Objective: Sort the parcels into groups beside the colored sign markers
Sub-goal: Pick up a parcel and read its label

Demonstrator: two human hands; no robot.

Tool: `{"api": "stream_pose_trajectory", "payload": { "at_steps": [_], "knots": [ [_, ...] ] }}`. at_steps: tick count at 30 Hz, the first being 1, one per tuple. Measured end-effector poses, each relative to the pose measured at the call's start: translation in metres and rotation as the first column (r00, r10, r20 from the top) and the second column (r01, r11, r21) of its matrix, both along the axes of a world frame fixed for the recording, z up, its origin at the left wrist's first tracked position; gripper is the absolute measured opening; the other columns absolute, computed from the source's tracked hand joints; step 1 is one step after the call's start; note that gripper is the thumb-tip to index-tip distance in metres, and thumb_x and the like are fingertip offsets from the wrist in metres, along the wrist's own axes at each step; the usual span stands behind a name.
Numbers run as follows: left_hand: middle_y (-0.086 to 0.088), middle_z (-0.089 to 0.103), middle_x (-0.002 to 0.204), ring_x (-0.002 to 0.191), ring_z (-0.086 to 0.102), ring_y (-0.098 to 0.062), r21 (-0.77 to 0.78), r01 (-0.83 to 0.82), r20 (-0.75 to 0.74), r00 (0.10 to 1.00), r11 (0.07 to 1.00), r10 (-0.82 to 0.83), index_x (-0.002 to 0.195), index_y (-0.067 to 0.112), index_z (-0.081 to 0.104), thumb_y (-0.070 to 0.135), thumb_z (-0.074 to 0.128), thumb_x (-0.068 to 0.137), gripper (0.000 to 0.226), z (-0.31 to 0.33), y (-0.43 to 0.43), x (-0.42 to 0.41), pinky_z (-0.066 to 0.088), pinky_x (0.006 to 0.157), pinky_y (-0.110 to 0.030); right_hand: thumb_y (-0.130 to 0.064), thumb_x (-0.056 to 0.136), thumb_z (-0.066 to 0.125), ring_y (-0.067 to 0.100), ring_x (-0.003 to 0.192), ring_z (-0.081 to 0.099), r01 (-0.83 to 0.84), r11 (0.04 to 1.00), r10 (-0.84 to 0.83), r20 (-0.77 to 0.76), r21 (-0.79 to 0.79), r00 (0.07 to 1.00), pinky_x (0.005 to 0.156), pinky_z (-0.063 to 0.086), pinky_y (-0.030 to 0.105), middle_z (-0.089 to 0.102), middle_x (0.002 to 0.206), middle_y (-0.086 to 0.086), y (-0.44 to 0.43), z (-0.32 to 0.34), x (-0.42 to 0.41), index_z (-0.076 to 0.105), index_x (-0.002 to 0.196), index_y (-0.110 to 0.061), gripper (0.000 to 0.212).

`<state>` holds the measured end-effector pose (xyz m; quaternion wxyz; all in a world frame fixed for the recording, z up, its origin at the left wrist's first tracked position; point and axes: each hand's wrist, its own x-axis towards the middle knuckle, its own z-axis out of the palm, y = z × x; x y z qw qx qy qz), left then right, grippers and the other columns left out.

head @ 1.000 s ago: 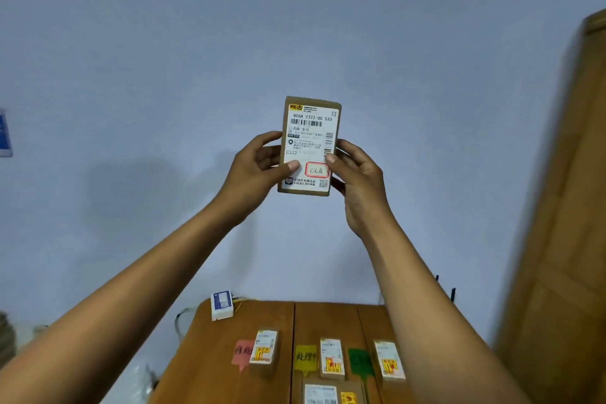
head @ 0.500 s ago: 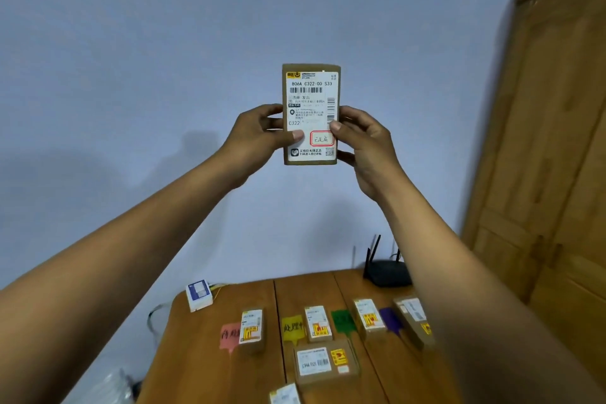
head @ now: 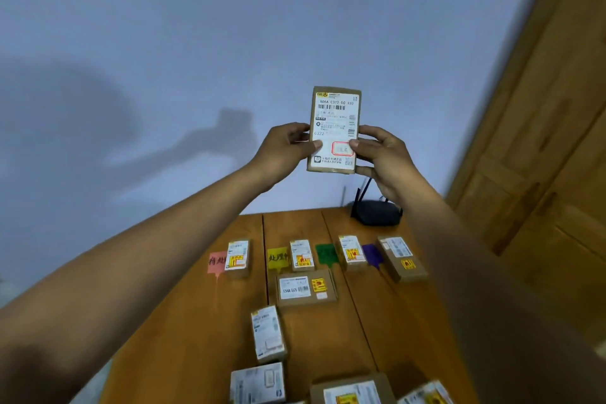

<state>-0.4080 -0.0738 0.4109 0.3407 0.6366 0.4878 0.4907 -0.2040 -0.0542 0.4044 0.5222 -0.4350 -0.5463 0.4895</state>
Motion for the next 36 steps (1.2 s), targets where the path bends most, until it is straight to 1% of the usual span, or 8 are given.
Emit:
{"api": "stream_pose_trajectory", "payload": {
  "at_steps": [6, 13, 15, 18, 20, 23, 31, 36],
  "knots": [
    [-0.006, 0.068, 0.127, 0.107, 0.068, -0.020, -0.196, -0.046, -0.020, 0.999, 0.980, 0.043, 0.133, 0.009, 0.060, 0.014, 0.066, 0.095, 0.039, -0.086, 0.038, 0.040, 0.060, 0.080, -0.022, -0.010, 0.096, 0.065, 0.025, 0.097, 0.075, -0.044, 0.970, 0.060, 0.058, -0.240, 0.997, 0.090, 0.059, 0.050, 0.078, 0.103, 0.006, 0.052, -0.081, 0.040, 0.061, 0.121, -0.016, 0.026],
    [-0.006, 0.070, 0.125, 0.109, 0.068, -0.024, -0.428, -0.094, -0.098, 0.994, 0.899, 0.058, 0.135, 0.013, 0.059, 0.016, 0.064, 0.096, 0.040, -0.163, 0.089, 0.091, 0.057, 0.094, -0.045, -0.008, 0.096, 0.064, 0.026, 0.100, 0.074, -0.084, 0.901, 0.116, 0.051, -0.426, 0.992, 0.090, 0.059, 0.052, 0.076, 0.111, 0.007, 0.111, -0.171, 0.085, 0.057, 0.128, -0.016, 0.034],
    [-0.005, 0.069, 0.126, 0.109, 0.068, -0.023, -0.499, -0.106, -0.110, 0.992, 0.860, 0.058, 0.133, 0.015, 0.060, 0.016, 0.063, 0.096, 0.038, -0.192, 0.103, 0.109, 0.058, 0.094, -0.042, -0.009, 0.096, 0.063, 0.026, 0.103, 0.072, -0.070, 0.876, 0.117, 0.071, -0.476, 0.991, 0.088, 0.059, 0.052, 0.075, 0.114, 0.008, 0.124, -0.202, 0.099, 0.056, 0.131, -0.016, 0.037],
    [-0.011, 0.068, 0.124, 0.105, 0.068, -0.026, -0.599, -0.091, -0.035, 0.996, 0.795, 0.088, 0.132, 0.004, 0.057, 0.005, 0.060, 0.097, 0.035, -0.234, 0.116, 0.135, 0.060, 0.081, -0.027, -0.009, 0.096, 0.064, 0.023, 0.098, 0.071, -0.050, 0.820, 0.110, 0.071, -0.570, 0.991, 0.072, 0.061, 0.043, 0.073, 0.117, 0.009, 0.138, -0.245, 0.120, 0.054, 0.132, -0.016, 0.039],
    [-0.014, 0.068, 0.122, 0.102, 0.068, -0.029, -0.645, -0.081, 0.009, 0.994, 0.760, 0.113, 0.129, 0.002, 0.058, -0.001, 0.058, 0.097, 0.032, -0.256, 0.122, 0.152, 0.059, 0.080, -0.028, -0.011, 0.094, 0.066, 0.021, 0.096, 0.070, -0.028, 0.793, 0.103, 0.089, -0.609, 0.991, 0.073, 0.059, 0.041, 0.072, 0.118, 0.009, 0.145, -0.271, 0.133, 0.055, 0.132, -0.017, 0.040],
    [-0.016, 0.068, 0.123, 0.107, 0.067, -0.030, -0.681, -0.061, 0.036, 0.993, 0.729, 0.116, 0.127, 0.004, 0.059, -0.004, 0.058, 0.095, 0.032, -0.281, 0.134, 0.165, 0.057, 0.089, -0.037, -0.013, 0.091, 0.070, 0.022, 0.100, 0.069, 0.012, 0.775, 0.083, 0.120, -0.632, 0.989, 0.091, 0.058, 0.049, 0.071, 0.119, 0.007, 0.151, -0.299, 0.148, 0.059, 0.128, -0.021, 0.039],
    [-0.009, 0.065, 0.124, 0.115, 0.065, -0.028, -0.684, -0.082, 0.036, 0.989, 0.725, 0.145, 0.134, 0.014, 0.052, -0.003, 0.069, 0.087, 0.053, -0.311, 0.148, 0.168, 0.061, 0.088, -0.040, -0.004, 0.090, 0.069, 0.028, 0.104, 0.070, -0.059, 0.764, 0.092, 0.018, -0.642, 0.996, 0.085, 0.061, 0.048, 0.068, 0.119, 0.004, 0.162, -0.328, 0.164, 0.058, 0.126, -0.019, 0.039],
    [-0.004, 0.062, 0.123, 0.112, 0.063, -0.022, -0.692, -0.109, 0.005, 0.988, 0.714, 0.155, 0.146, 0.019, 0.040, -0.005, 0.070, 0.086, 0.071, -0.319, 0.144, 0.161, 0.062, 0.076, -0.030, -0.001, 0.089, 0.068, 0.028, 0.105, 0.070, -0.122, 0.745, 0.124, -0.043, -0.656, 0.991, 0.080, 0.062, 0.041, 0.067, 0.121, 0.005, 0.161, -0.342, 0.158, 0.054, 0.130, -0.015, 0.045]
  ]
}}
